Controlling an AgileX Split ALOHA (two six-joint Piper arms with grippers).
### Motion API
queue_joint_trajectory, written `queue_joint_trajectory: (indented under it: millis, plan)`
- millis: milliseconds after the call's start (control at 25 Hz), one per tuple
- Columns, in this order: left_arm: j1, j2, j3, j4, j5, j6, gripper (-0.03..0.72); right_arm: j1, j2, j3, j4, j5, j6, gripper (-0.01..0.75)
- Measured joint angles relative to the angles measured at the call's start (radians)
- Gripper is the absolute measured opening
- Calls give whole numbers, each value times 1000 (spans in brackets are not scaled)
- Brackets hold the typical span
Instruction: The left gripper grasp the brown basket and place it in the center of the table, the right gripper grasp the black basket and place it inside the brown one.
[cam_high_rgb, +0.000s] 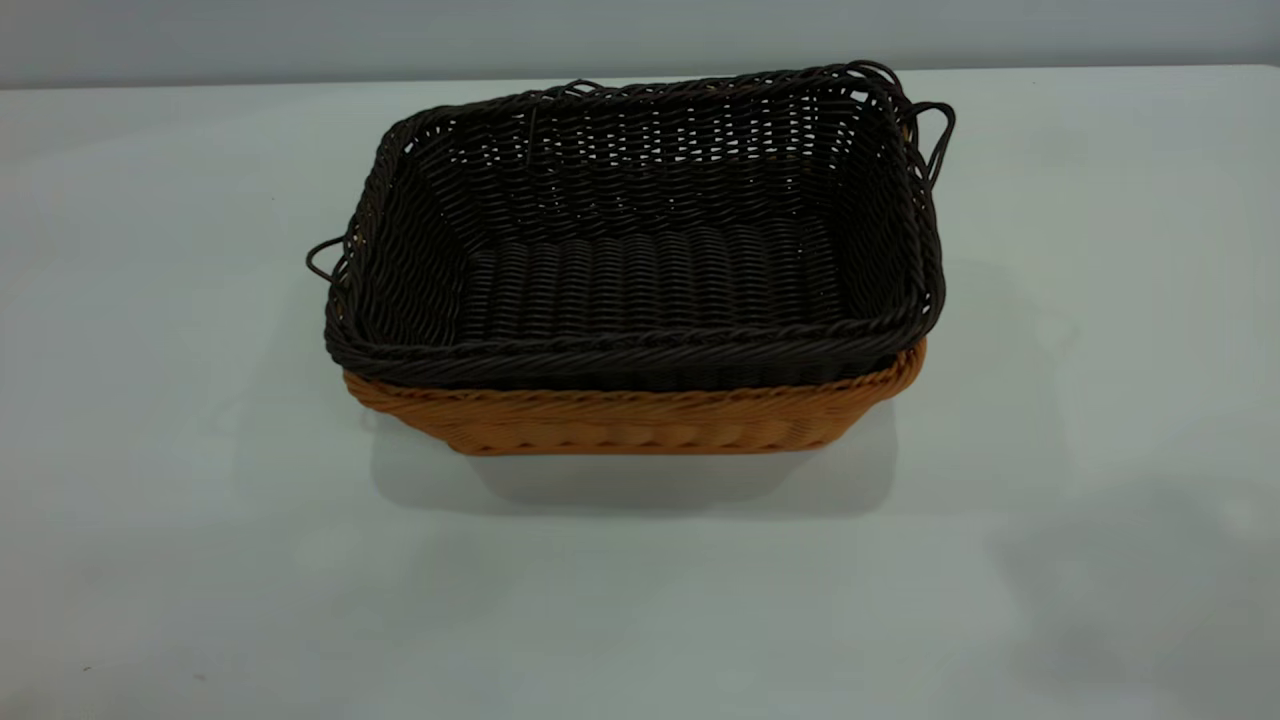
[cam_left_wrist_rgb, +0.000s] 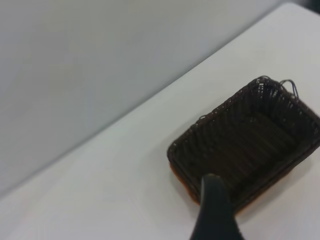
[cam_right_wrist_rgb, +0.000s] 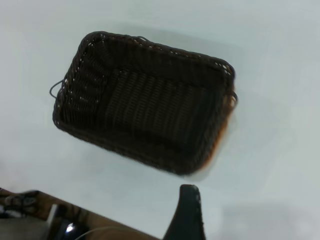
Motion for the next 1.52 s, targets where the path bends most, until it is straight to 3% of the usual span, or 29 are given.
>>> queue_joint_trajectory:
  millis: [320,480,760,1120,1520]
  plan:
    - [0,-96,255,-70,0,-83,469,0,-490,416,-79,0,7,580]
    - [0,-141,405,-91,0,-99,469,0,-697,590,-142,-51,37,580]
    - [0,-234,668,-28,0,-111,469,0,-840,847,-270,-136,65,580]
    - [0,-338,967,0,-80,-126,468,0,-853,892,-270,-138,78,580]
    - [0,-387,984,0,-81,-130,468,-4,-853,892,-270,-140,80,580]
